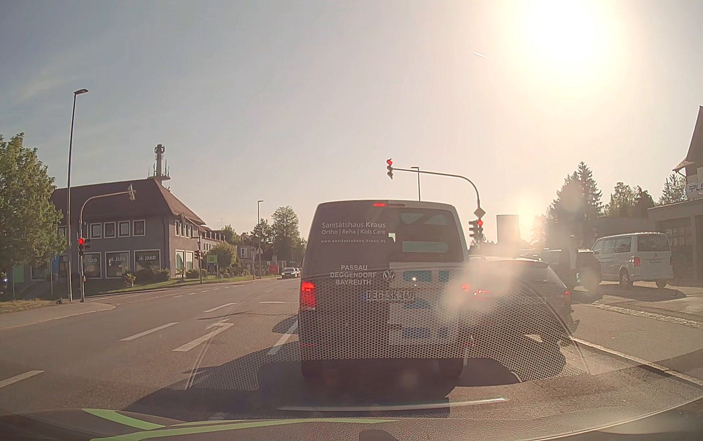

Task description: Follow the waypoints while adhering to traffic rules and regulations

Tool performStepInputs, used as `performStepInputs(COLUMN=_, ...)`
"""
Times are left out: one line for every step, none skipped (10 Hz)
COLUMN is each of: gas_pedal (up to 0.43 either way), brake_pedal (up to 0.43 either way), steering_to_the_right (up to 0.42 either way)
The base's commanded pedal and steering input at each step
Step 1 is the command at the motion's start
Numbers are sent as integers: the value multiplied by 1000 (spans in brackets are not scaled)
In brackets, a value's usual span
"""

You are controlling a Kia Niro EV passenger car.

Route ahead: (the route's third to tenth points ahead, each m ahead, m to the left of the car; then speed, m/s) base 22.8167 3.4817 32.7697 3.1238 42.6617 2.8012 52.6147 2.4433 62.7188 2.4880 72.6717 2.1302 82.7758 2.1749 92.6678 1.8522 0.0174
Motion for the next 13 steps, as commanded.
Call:
performStepInputs(gas_pedal=0, brake_pedal=317, steering_to_the_right=5)
performStepInputs(gas_pedal=0, brake_pedal=329, steering_to_the_right=5)
performStepInputs(gas_pedal=0, brake_pedal=354, steering_to_the_right=5)
performStepInputs(gas_pedal=0, brake_pedal=378, steering_to_the_right=5)
performStepInputs(gas_pedal=0, brake_pedal=390, steering_to_the_right=5)
performStepInputs(gas_pedal=0, brake_pedal=402, steering_to_the_right=5)
performStepInputs(gas_pedal=0, brake_pedal=409, steering_to_the_right=5)
performStepInputs(gas_pedal=0, brake_pedal=421, steering_to_the_right=5)
performStepInputs(gas_pedal=0, brake_pedal=409, steering_to_the_right=5)
performStepInputs(gas_pedal=0, brake_pedal=390, steering_to_the_right=5)
performStepInputs(gas_pedal=0, brake_pedal=384, steering_to_the_right=5)
performStepInputs(gas_pedal=0, brake_pedal=372, steering_to_the_right=5)
performStepInputs(gas_pedal=0, brake_pedal=378, steering_to_the_right=5)
